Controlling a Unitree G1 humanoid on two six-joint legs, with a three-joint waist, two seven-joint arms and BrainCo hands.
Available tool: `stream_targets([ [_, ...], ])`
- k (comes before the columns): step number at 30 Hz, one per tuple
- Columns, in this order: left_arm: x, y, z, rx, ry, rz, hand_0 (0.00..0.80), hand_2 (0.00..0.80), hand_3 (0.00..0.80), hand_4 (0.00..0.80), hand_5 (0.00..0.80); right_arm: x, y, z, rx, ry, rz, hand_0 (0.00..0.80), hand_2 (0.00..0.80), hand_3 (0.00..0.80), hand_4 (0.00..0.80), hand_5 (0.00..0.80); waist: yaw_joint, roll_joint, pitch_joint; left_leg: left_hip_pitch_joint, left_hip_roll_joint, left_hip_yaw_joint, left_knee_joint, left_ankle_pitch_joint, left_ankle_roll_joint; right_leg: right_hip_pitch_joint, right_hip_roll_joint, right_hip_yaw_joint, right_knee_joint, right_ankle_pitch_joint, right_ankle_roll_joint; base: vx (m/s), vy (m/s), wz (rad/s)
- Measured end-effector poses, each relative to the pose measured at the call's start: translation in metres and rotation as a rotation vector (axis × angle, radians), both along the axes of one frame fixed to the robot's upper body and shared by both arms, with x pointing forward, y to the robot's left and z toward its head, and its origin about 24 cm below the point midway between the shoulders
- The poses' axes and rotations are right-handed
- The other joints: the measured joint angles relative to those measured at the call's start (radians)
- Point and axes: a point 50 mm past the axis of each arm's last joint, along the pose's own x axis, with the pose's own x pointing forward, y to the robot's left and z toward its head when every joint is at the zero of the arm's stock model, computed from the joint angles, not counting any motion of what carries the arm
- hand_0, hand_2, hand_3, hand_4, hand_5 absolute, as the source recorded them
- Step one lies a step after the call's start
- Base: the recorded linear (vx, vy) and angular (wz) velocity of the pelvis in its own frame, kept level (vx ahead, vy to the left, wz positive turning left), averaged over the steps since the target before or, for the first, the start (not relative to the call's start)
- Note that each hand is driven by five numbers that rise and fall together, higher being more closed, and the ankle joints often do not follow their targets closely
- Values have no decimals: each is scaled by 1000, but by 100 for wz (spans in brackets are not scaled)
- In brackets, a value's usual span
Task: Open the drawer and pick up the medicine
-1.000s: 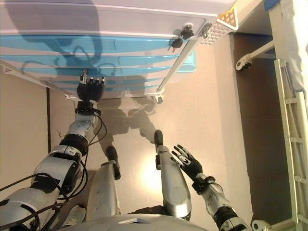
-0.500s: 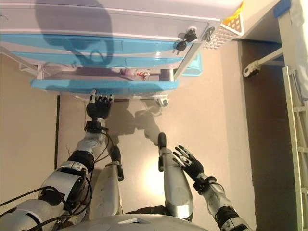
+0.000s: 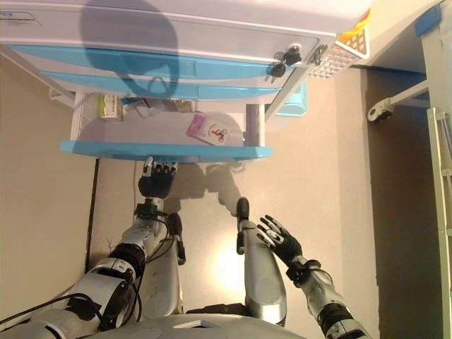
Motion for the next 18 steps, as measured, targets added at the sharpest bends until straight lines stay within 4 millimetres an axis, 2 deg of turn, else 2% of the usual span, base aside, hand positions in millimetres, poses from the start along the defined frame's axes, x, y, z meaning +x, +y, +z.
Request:
stream_targets([
  [18, -6, -8, -14, -73, 108, -68, 800, 800, 800, 800, 800, -7, -3, -7, -18, 20, -1, 0, 0, 0, 0, 0, 24, 1, -26, -20, -1, -46, 3, 8, -7, 2, 1, -37, -2, -4, -2, -3, -12, 4],
])
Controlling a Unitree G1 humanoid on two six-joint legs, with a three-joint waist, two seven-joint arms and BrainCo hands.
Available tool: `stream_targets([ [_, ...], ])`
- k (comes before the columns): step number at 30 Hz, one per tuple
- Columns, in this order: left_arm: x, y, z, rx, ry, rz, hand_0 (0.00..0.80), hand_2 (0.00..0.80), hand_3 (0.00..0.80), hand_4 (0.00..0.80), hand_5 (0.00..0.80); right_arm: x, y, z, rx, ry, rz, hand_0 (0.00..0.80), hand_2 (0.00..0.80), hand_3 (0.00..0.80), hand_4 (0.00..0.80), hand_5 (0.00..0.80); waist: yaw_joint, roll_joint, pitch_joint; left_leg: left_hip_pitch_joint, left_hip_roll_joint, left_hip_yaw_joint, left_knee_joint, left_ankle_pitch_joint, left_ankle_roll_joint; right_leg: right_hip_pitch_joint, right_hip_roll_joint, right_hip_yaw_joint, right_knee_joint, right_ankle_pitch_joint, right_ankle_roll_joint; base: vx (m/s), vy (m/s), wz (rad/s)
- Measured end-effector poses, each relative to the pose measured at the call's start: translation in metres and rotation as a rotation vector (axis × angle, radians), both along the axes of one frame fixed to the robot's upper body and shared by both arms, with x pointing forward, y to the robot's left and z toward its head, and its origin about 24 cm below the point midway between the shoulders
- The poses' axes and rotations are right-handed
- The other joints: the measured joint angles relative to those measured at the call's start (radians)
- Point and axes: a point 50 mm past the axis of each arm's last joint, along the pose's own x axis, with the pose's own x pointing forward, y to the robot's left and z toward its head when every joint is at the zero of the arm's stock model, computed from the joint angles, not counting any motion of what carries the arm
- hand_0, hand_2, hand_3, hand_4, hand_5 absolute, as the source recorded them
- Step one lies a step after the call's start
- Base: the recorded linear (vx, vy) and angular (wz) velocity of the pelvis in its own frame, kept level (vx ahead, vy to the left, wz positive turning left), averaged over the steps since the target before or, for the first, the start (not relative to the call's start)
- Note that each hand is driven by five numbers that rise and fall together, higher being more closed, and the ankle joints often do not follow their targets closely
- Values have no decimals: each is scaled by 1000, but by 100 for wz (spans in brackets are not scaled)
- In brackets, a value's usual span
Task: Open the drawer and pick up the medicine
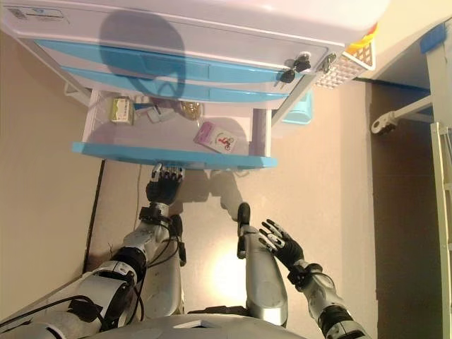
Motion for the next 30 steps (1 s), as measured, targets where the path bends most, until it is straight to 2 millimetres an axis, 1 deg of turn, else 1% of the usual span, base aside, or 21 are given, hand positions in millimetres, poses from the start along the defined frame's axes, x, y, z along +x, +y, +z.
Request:
stream_targets([
  [5, -3, -6, -4, -23, 12, -20, 800, 800, 800, 800, 800, -3, -2, -2, -7, 6, -8, 0, 0, 0, 0, 0, 21, 0, 0, -4, 0, -15, -1, 3, -2, 0, 0, -15, 0, -1, -2, -2, -21, 5],
  [14, -11, -11, -10, -11, 33, -79, 800, 800, 800, 800, 800, -6, -5, -4, -19, 13, -25, 0, 0, 0, 0, 0, 44, 6, -4, -17, 0, -33, -3, 10, 0, 0, -1, -37, 0, -3, -4, -6, -15, 7],
  [20, -16, -8, -13, 22, 35, -86, 800, 800, 800, 800, 800, -5, -5, -4, -18, 13, -23, 0, 0, 0, 0, 0, 45, 6, -4, -18, -1, -38, -4, 9, -2, 0, -2, -41, 0, -4, -5, 7, 25, 1],
  [24, -20, -5, -15, 71, 36, -91, 800, 800, 800, 800, 800, -4, -5, -3, -21, 13, -22, 0, 0, 0, 0, 0, 44, 7, -3, -17, -2, -35, -4, 13, 4, 0, -3, -39, -2, -4, -5, -1, 74, -1],
  [26, -23, -4, -15, 91, 31, -99, 800, 800, 800, 800, 800, -2, -4, -2, -20, 10, -22, 0, 0, 0, 0, 0, 43, 11, 0, -18, -3, -34, -5, 13, 4, 0, -4, -39, -3, -4, -5, -2, 53, 0],
  [30, -38, -2, -19, 121, 17, -115, 800, 800, 800, 800, 800, -2, -7, 4, -26, -18, -28, 0, 0, 0, 0, 0, 46, 30, 17, -17, -3, -33, -13, 13, 2, -2, -4, -39, -1, -4, -6, 0, 27, 0],
])
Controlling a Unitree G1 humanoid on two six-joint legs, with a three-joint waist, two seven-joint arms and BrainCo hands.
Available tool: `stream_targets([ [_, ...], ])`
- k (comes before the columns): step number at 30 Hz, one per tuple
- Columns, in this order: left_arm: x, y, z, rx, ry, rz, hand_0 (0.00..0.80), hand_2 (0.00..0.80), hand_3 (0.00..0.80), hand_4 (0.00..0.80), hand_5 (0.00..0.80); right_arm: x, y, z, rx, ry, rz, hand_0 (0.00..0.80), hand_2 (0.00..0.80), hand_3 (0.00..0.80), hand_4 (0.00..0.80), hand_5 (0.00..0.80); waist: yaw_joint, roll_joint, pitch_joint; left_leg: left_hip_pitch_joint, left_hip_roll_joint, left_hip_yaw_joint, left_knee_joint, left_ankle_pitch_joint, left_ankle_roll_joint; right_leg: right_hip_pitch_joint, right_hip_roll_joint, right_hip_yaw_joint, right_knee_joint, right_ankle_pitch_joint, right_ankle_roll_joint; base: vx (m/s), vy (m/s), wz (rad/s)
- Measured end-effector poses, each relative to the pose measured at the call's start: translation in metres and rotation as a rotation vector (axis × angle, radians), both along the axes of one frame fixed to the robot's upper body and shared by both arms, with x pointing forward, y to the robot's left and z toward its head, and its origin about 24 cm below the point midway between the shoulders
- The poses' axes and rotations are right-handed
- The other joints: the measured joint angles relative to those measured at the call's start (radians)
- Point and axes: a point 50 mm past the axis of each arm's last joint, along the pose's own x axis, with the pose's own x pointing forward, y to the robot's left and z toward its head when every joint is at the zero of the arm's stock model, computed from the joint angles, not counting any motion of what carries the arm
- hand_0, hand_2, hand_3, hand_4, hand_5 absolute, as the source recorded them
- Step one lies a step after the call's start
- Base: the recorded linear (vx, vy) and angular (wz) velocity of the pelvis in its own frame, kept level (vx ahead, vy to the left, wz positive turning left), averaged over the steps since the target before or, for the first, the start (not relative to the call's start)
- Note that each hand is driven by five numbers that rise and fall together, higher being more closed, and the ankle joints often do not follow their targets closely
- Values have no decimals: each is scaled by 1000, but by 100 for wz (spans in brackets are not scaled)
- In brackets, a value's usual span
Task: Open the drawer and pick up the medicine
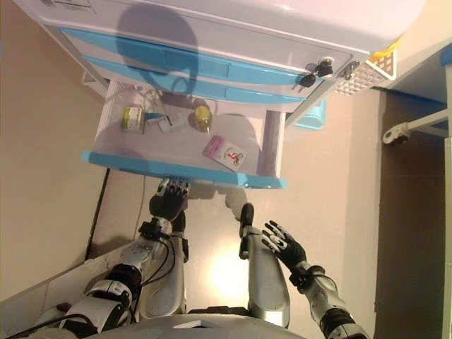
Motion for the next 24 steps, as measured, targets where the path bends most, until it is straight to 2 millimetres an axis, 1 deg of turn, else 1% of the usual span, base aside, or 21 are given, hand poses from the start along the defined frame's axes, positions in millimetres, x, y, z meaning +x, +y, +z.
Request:
stream_targets([
  [5, -28, 2, -13, -1, -3, -9, 800, 800, 800, 800, 800, 3, -5, 5, -7, -29, -10, 0, 0, 0, 0, 0, 7, 27, 22, 5, 1, -2, -16, 4, -5, -2, 1, -4, 2, -5, -8, 0, 0, 0],
  [7, -35, 3, -16, 8, 5, -17, 800, 800, 800, 800, 800, 4, -7, 6, -10, -31, -16, 0, 0, 0, 0, 0, 15, 33, 28, 9, 1, -3, -27, 9, -7, -2, 1, -5, 2, -6, -9, 1, 7, 2],
  [9, -36, 3, -16, 27, 3, -36, 800, 800, 800, 800, 800, 3, -10, 8, -17, -35, -12, 0, 0, 0, 0, 0, 27, 40, 35, 9, 1, -8, -27, 11, -9, -2, 1, -8, 3, -7, -10, 4, 16, 5],
  [14, -39, 3, -16, 20, 16, -53, 800, 800, 800, 800, 800, -3, -14, 7, -15, -26, -28, 0, 0, 0, 0, 0, 34, 44, 39, 5, 0, -17, -30, 15, -8, -2, 1, -16, 5, -10, -13, 2, 11, 4],
  [19, -39, 3, -17, 14, 37, -60, 800, 800, 800, 800, 800, -4, -14, 7, -17, -29, -29, 0, 0, 0, 0, 0, 38, 45, 40, 4, -1, -28, -29, 18, -7, 0, 1, -24, 11, -13, -16, 1, -1, 5],
  [24, -39, 2, -18, 11, 55, -62, 800, 800, 800, 800, 800, -6, -17, 6, -30, -32, -40, 0, 0, 0, 0, 0, 49, 54, 43, 6, -1, -40, -27, 19, -7, -1, 2, -30, 27, -21, -18, -2, -10, 3],
])
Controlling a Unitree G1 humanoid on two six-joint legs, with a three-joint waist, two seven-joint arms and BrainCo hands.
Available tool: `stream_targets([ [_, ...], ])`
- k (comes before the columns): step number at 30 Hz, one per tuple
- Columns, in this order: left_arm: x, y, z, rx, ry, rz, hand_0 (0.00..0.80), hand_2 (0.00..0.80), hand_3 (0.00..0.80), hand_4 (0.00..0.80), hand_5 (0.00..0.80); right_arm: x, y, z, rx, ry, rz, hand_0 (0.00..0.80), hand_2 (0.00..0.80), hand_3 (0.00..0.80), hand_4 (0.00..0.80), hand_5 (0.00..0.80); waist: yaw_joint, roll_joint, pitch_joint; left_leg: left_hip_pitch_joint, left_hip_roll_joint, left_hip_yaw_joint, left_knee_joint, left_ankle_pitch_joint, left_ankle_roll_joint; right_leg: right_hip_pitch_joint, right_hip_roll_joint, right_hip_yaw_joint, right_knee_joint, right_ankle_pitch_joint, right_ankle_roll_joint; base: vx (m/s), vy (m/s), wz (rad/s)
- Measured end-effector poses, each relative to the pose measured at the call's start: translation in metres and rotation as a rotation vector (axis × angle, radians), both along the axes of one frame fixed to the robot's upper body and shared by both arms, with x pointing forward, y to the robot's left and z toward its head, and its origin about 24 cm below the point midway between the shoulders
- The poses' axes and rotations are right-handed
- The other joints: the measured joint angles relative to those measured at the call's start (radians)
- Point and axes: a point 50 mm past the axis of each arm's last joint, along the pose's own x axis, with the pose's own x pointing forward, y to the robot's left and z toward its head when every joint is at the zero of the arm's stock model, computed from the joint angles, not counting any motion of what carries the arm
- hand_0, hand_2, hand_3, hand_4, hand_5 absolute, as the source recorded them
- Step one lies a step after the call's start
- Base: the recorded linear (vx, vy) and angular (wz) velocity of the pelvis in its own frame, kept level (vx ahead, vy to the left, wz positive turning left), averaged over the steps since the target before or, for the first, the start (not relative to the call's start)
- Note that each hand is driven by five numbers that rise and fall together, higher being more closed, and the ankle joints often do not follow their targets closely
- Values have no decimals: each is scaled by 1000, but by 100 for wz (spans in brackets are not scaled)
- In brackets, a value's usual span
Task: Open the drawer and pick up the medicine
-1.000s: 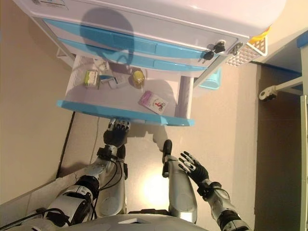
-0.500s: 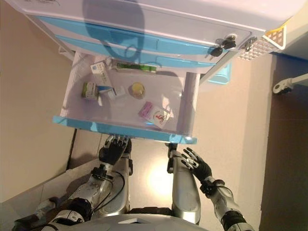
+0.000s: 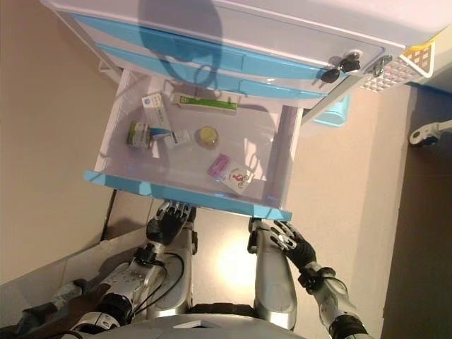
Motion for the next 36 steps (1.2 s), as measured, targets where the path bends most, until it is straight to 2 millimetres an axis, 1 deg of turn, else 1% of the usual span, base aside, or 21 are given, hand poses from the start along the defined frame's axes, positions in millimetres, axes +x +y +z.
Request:
stream_targets([
  [7, -2, 1, -2, -8, 20, -1, 797, 797, 797, 797, 797, -1, -2, 0, -8, -3, -4, 0, 0, 0, 0, 0, 2, 6, -1, 2, 0, -8, 1, 1, 2, -2, -1, -4, 22, -10, -5, -3, 0, 1],
  [8, -2, 1, -3, -8, 24, -2, 549, 549, 549, 549, 549, -1, -3, 0, -11, -4, -5, 0, 0, 0, 0, 0, 3, 8, -1, 2, 0, -9, 1, 2, 2, -4, -2, -4, 27, -13, -5, 0, 0, 0],
  [9, -3, 1, -3, -8, 27, -3, 0, 0, 0, 0, 0, -1, -4, 0, -14, -5, -5, 0, 0, 0, 0, 0, 3, 11, -2, 1, 0, -9, 1, 2, 2, -5, -2, -5, 30, -15, -5, 0, 0, 0],
  [11, -4, 0, -5, 2, 49, -9, 0, 0, 0, 0, 0, -1, -7, 1, -23, -8, -7, 0, 0, 0, 0, 0, 3, 21, -2, 0, 0, -11, 0, 3, 4, -6, -2, -7, 30, -15, -5, 0, 0, 0],
  [13, -10, 2, -16, 19, 138, -8, 0, 0, 0, 0, 0, -2, -10, 1, -36, -6, -9, 0, 0, 0, 0, 0, 1, 33, -7, 1, 0, -11, 0, 3, 4, -6, -2, -7, 31, -16, -6, 0, 0, 0],
  [14, -12, 9, -21, 30, 199, 34, 0, 0, 0, 0, 0, -1, -12, 1, -42, -7, -8, 0, 0, 0, 0, 0, -1, 37, -9, 0, -1, -13, -1, 3, 4, -6, -2, -10, 31, -17, -7, 0, 0, 0],
  [15, -18, 19, -29, 45, 275, 83, 0, 0, 0, 0, 0, -2, -13, 2, -45, -8, -9, 0, 0, 0, 0, 0, 0, 37, -9, 1, 0, -13, -2, 4, 4, -6, -2, -10, 32, -19, -8, 2, 5, 4],
  [16, -28, 30, -39, 60, 361, 127, 0, 0, 0, 0, 0, -2, -13, 1, -46, -6, -10, 0, 0, 0, 0, 0, 0, 37, -9, 1, 0, -15, -5, 5, 2, -6, -2, -12, 33, -20, -8, 10, 3, 5],
  [18, -50, 47, -52, 91, 479, 183, 0, 0, 0, 0, 0, -4, -15, 0, -50, 2, -20, 0, 0, 0, 0, 0, 2, 36, -8, 2, -2, -18, -16, 12, -2, -7, -5, -17, 33, -22, -7, 15, 7, 11],
  [20, -69, 56, -60, 112, 562, 207, 0, 0, 0, 0, 0, -4, -17, -1, -51, 6, -29, 0, 0, 0, 0, 0, 2, 35, -7, 1, -8, -25, -18, 15, 1, -6, -12, -24, 36, -27, -6, 13, 14, 15],
  [22, -79, 57, -66, 116, 625, 217, 0, 0, 0, 0, 0, -5, -18, -2, -52, 11, -35, 0, 0, 0, 0, 0, 3, 32, -7, 2, -14, -26, -17, 15, 2, -6, -21, -27, 47, -34, -2, 17, 10, 11],
  [25, -82, 59, -69, 117, 678, 218, 0, 0, 0, 0, 0, -6, -17, -3, -48, 16, -36, 0, 0, 0, 0, 0, 3, 20, -3, 8, -14, -25, -16, 15, 2, 0, -21, -26, 45, -34, -2, 31, 19, 1],
  [29, -76, 65, -72, 120, 788, 234, 0, 0, 0, 0, 0, -7, -17, -6, -56, 35, -28, 0, 0, 0, 0, 0, -3, 2, -8, 17, -13, -22, -15, 15, 2, 5, -20, -22, 44, -35, -1, 38, 15, -3],
  [31, -73, 68, -73, 129, 838, 250, 0, 0, 0, 0, 0, -9, -14, -8, -52, 48, -26, 0, 0, 0, 0, 0, -5, -16, -15, 19, -11, -21, -14, 14, 1, 5, -18, -20, 44, -35, -1, 44, -3, -3],
  [36, -77, 81, -75, 152, 938, 292, 0, 0, 0, 0, 0, -12, -6, -13, -46, 75, -14, 0, 0, 0, 0, 0, -14, -63, -44, 29, -11, -6, -14, 12, -2, 8, -15, 1, 43, -34, -1, 27, -6, -6],
])
